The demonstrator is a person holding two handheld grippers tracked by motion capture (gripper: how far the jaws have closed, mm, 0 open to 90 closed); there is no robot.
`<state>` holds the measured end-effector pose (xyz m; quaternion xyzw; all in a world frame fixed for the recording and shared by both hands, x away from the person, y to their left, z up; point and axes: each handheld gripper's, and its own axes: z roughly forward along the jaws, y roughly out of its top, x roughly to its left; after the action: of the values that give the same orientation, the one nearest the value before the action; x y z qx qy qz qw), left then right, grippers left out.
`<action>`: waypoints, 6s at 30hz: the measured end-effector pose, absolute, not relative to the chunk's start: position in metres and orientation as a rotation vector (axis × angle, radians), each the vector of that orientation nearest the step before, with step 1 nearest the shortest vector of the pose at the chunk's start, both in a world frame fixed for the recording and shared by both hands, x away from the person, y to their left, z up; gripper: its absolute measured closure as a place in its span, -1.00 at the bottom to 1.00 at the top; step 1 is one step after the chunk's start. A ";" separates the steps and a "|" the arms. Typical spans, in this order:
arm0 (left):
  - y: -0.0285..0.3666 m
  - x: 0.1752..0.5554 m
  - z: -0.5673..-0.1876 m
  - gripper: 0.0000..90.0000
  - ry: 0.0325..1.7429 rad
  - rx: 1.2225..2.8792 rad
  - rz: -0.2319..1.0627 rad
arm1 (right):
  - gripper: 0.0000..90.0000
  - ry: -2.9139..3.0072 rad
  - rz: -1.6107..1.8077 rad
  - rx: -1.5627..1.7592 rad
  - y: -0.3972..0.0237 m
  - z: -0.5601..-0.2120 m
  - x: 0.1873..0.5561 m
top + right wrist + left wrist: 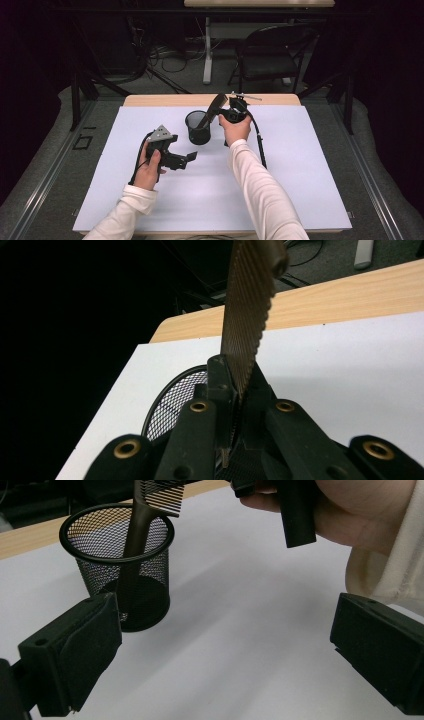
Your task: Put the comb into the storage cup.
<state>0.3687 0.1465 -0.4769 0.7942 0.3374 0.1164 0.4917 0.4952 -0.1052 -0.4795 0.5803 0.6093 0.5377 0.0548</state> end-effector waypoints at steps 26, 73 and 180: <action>0.146 0.369 -0.478 -0.99 0.820 1.932 0.283 | 0.48 1.854 1.640 1.727 -0.107 -0.478 0.494; 0.145 0.370 -0.479 -0.99 0.821 1.938 0.284 | -0.02 2.065 1.448 1.470 -0.108 -0.471 0.480; 0.149 0.360 -0.469 -0.99 0.806 1.912 0.283 | -1.00 2.151 1.419 1.144 -0.157 -0.456 0.361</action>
<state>0.3599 0.1489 -0.4686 0.7906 0.3334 0.1170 0.5001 0.3606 -0.1573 -0.4558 0.4006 0.7531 0.4966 0.1603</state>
